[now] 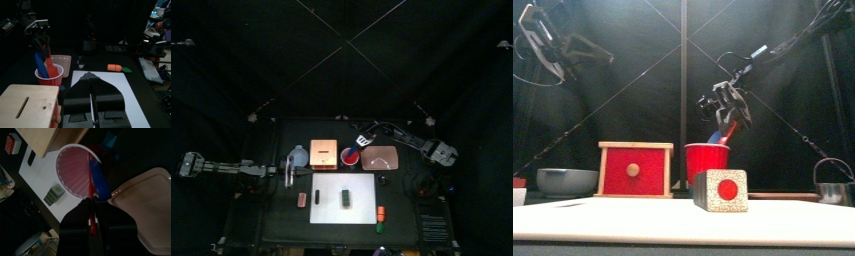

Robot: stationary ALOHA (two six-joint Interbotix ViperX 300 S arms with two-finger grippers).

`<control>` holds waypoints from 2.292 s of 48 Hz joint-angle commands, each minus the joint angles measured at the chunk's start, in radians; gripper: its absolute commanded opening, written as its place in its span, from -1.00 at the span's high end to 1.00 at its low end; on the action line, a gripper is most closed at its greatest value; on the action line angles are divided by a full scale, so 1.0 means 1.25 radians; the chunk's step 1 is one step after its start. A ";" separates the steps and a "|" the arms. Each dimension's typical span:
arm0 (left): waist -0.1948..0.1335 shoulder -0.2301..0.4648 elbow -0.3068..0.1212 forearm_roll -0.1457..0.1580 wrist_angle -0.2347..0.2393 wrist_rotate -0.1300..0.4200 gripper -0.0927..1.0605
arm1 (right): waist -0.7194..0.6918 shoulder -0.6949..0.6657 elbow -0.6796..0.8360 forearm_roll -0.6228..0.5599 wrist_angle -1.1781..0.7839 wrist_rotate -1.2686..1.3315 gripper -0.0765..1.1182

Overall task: Cut the sushi into 4 pieces with the knife
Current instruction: Grasp knife edge with left hand

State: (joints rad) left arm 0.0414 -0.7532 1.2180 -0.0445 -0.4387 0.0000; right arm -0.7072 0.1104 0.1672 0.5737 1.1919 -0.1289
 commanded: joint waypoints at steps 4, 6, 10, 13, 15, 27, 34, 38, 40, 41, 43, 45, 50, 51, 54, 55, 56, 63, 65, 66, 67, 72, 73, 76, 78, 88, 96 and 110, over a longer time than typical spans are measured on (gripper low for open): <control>0.007 0.001 -0.010 -0.001 -0.007 0.000 0.81 | 0.002 -0.032 -0.064 0.009 0.040 0.000 0.45; 0.009 0.001 -0.011 -0.001 -0.006 0.000 0.81 | 0.001 -0.042 -0.079 0.009 0.053 0.000 0.45; 0.012 0.001 -0.011 -0.001 -0.007 0.000 0.80 | 0.002 -0.067 -0.103 0.004 0.075 -0.002 0.45; 0.013 0.001 -0.011 -0.001 -0.007 0.000 0.80 | 0.001 -0.090 -0.114 -0.001 0.081 -0.002 0.45; 0.015 0.001 -0.011 -0.001 -0.009 0.000 0.80 | 0.001 -0.108 -0.117 -0.006 0.082 -0.002 0.45; 0.025 0.000 -0.011 -0.001 -0.049 0.000 0.80 | 0.011 -0.236 -0.085 -0.033 0.066 -0.013 0.45; 0.037 0.001 -0.010 -0.001 -0.082 0.000 0.80 | 0.053 -0.324 -0.027 -0.075 -0.023 -0.020 0.45; 0.039 0.001 -0.010 -0.005 -0.094 0.000 0.80 | 0.093 -0.374 0.029 -0.104 -0.112 -0.018 0.45; 0.042 0.001 -0.007 -0.007 -0.104 0.000 0.80 | 0.117 -0.403 0.066 -0.124 -0.175 -0.018 0.45; 0.043 0.001 -0.006 -0.011 -0.110 0.000 0.80 | 0.131 -0.418 0.091 -0.136 -0.216 -0.018 0.45; 0.045 0.001 -0.004 -0.015 -0.118 0.000 0.79 | 0.156 -0.442 0.128 -0.153 -0.280 -0.011 0.45; 0.047 0.001 -0.001 -0.020 -0.130 0.001 0.79 | 0.187 -0.470 0.179 -0.167 -0.367 -0.007 0.45; 0.048 0.001 0.002 -0.032 -0.150 -0.001 0.69 | 0.275 -0.533 0.318 -0.199 -0.611 -0.007 0.45; 0.048 0.001 0.002 -0.034 -0.150 -0.002 0.64 | 0.288 -0.540 0.341 -0.202 -0.649 -0.007 0.45; 0.047 0.002 0.001 -0.039 -0.150 -0.004 0.50 | 0.330 -0.560 0.411 -0.223 -0.768 -0.007 0.45; 0.047 0.002 0.001 -0.040 -0.150 -0.004 0.45 | 0.347 -0.566 0.438 -0.234 -0.812 -0.006 0.45; 0.045 0.002 0.001 -0.042 -0.150 -0.004 0.39 | 0.358 -0.567 0.454 -0.242 -0.841 -0.006 0.45; 0.028 0.025 0.000 -0.049 -0.150 -0.004 -0.21 | 0.442 -0.565 0.544 -0.318 -1.009 -0.002 0.46; 0.021 0.040 -0.002 -0.049 -0.150 -0.004 -0.38 | 0.454 -0.558 0.556 -0.333 -1.032 -0.002 0.46; 0.016 0.048 -0.006 -0.049 -0.150 -0.002 -0.44 | 0.459 -0.556 0.561 -0.337 -1.041 -0.002 0.46; 0.013 0.055 -0.009 -0.049 -0.148 -0.002 -0.51 | 0.464 -0.549 0.566 -0.342 -1.053 -0.002 0.46; -0.001 0.113 -0.032 -0.048 -0.147 0.002 -0.93 | 0.480 -0.519 0.578 -0.356 -1.098 -0.004 0.47; -0.001 0.123 -0.037 -0.047 -0.147 0.002 -0.96 | 0.481 -0.515 0.579 -0.356 -1.104 -0.004 0.47; -0.001 0.157 -0.052 -0.034 -0.147 0.005 -0.98 | 0.486 -0.501 0.580 -0.356 -1.116 -0.004 0.47; -0.001 0.175 -0.061 -0.020 -0.147 0.006 -0.95 | 0.486 -0.491 0.579 -0.356 -1.119 -0.004 0.47; 0.002 0.256 -0.103 0.007 -0.147 0.007 -0.88 | 0.520 -0.466 0.574 -0.357 -1.130 -0.005 0.47; 0.015 0.326 -0.137 0.039 -0.151 0.007 -0.86 | 0.534 -0.465 0.574 -0.358 -1.130 -0.005 0.47; 0.033 0.395 -0.175 0.039 -0.164 0.007 -0.67 | 0.534 -0.464 0.578 -0.362 -1.130 -0.004 0.47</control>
State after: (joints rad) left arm 0.0752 -0.2592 1.0232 0.0031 -0.6274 0.0077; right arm -0.0430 -0.4602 0.9020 0.1212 -0.2102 -0.1335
